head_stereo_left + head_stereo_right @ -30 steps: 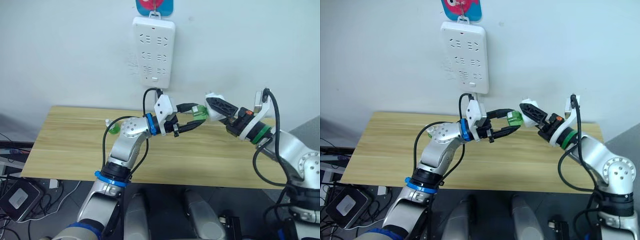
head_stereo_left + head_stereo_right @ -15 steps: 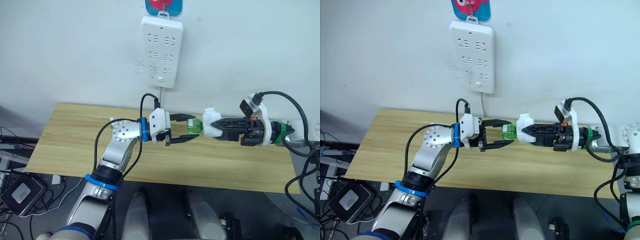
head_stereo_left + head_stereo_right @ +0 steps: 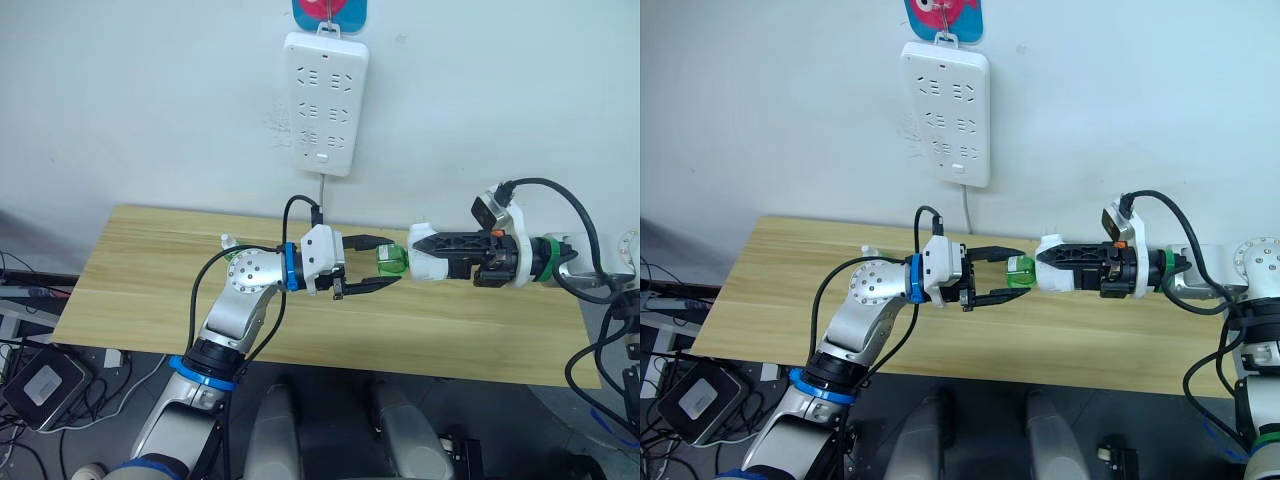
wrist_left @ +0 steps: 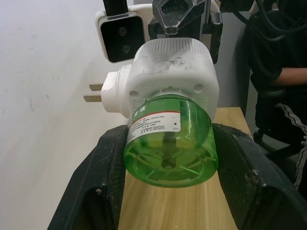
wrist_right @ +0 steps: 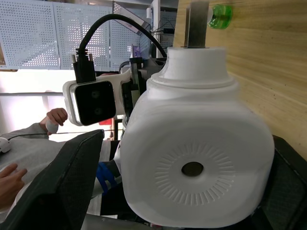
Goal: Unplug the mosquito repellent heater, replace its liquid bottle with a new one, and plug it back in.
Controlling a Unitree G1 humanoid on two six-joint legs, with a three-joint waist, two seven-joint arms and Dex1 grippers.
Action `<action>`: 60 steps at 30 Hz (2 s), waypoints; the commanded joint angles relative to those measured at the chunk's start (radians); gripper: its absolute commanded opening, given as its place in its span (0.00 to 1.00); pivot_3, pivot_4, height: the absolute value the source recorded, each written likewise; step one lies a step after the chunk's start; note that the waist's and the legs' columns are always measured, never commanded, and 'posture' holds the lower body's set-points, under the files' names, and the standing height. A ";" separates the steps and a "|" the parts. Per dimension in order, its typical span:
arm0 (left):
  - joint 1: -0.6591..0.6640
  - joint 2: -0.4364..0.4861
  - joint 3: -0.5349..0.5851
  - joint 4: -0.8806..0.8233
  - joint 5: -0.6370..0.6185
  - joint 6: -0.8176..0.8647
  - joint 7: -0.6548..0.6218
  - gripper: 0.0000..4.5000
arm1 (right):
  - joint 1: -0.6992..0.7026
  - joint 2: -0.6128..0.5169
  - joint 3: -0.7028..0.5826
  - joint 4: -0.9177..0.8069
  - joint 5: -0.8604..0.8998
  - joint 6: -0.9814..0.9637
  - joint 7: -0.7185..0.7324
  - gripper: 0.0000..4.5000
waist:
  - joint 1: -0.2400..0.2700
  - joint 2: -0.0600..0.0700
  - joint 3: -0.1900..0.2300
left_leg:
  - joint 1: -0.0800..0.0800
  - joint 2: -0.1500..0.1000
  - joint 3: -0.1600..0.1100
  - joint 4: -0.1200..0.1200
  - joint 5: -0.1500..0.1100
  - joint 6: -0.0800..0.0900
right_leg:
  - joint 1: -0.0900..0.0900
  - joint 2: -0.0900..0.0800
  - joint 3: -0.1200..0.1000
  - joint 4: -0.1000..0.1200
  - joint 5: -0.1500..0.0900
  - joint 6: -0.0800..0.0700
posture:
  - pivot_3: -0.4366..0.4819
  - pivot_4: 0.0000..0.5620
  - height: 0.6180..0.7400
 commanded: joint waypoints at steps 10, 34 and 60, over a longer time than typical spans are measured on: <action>0.008 -0.008 -0.013 -0.060 -0.020 0.035 0.007 0.52 | 0.013 -0.030 -0.039 -0.077 -0.037 0.018 0.073 0.67 | 0.002 0.000 0.000 | 0.000 0.000 0.000 0.000 0.000 0.000 | 0.000 0.000 0.000 0.000 0.000 0.000 | 0.44 0.47 1.00; -0.122 0.089 0.286 -0.042 -0.730 1.369 0.254 0.99 | -0.028 0.005 -0.131 -0.109 -0.418 0.081 0.362 0.67 | -0.008 0.000 0.000 | -0.001 0.001 -0.013 0.011 0.000 0.000 | 0.005 0.001 -0.012 0.007 0.000 0.000 | 0.42 0.51 1.00; -0.176 0.060 -0.030 0.429 0.553 -1.044 0.488 0.99 | -0.101 0.074 -0.175 -0.006 -0.495 0.118 0.407 0.67 | 0.034 0.002 -0.001 | -0.001 -0.001 -0.005 0.010 -0.003 0.004 | 0.007 -0.002 -0.005 0.000 0.000 -0.001 | 0.43 0.52 1.00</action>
